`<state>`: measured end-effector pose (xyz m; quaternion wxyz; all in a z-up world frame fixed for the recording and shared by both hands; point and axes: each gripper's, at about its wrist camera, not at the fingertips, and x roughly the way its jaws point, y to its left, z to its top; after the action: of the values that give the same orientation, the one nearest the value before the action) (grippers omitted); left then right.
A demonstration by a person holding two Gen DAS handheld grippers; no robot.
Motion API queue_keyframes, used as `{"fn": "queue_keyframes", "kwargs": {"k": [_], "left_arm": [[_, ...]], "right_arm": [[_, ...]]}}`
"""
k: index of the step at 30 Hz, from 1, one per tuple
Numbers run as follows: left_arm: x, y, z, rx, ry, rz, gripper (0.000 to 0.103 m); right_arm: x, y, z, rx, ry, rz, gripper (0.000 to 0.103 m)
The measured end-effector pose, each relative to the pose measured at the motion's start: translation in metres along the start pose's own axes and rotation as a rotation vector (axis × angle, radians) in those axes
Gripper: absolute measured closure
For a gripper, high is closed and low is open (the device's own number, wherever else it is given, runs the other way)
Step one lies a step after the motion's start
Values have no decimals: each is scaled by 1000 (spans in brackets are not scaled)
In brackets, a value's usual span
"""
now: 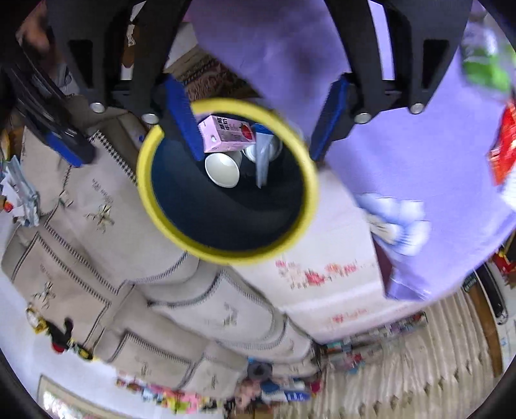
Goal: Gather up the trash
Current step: 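Carry the white tube over the bin and open the left gripper, then move the right gripper back toward the green-labelled bottle on the table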
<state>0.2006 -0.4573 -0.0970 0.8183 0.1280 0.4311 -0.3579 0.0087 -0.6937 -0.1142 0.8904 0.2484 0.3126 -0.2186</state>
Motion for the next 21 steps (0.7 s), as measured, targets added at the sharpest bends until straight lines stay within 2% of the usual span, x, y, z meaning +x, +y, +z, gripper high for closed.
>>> {"fn": "queue_keyframes", "kwargs": {"k": [5, 8, 11, 21], "left_arm": [[-84, 23, -33, -22, -155, 39, 18], [-125, 43, -57, -54, -206, 63, 15], [-161, 65, -81, -88, -258, 125, 11], [-263, 148, -171, -251, -360, 312, 11]], "right_arm": [[-2, 23, -6, -40, 10, 35, 51], [-4, 44, -8, -74, 13, 63, 51], [-7, 67, -12, -113, 15, 96, 51], [-19, 159, -31, -264, 32, 229, 51]]}}
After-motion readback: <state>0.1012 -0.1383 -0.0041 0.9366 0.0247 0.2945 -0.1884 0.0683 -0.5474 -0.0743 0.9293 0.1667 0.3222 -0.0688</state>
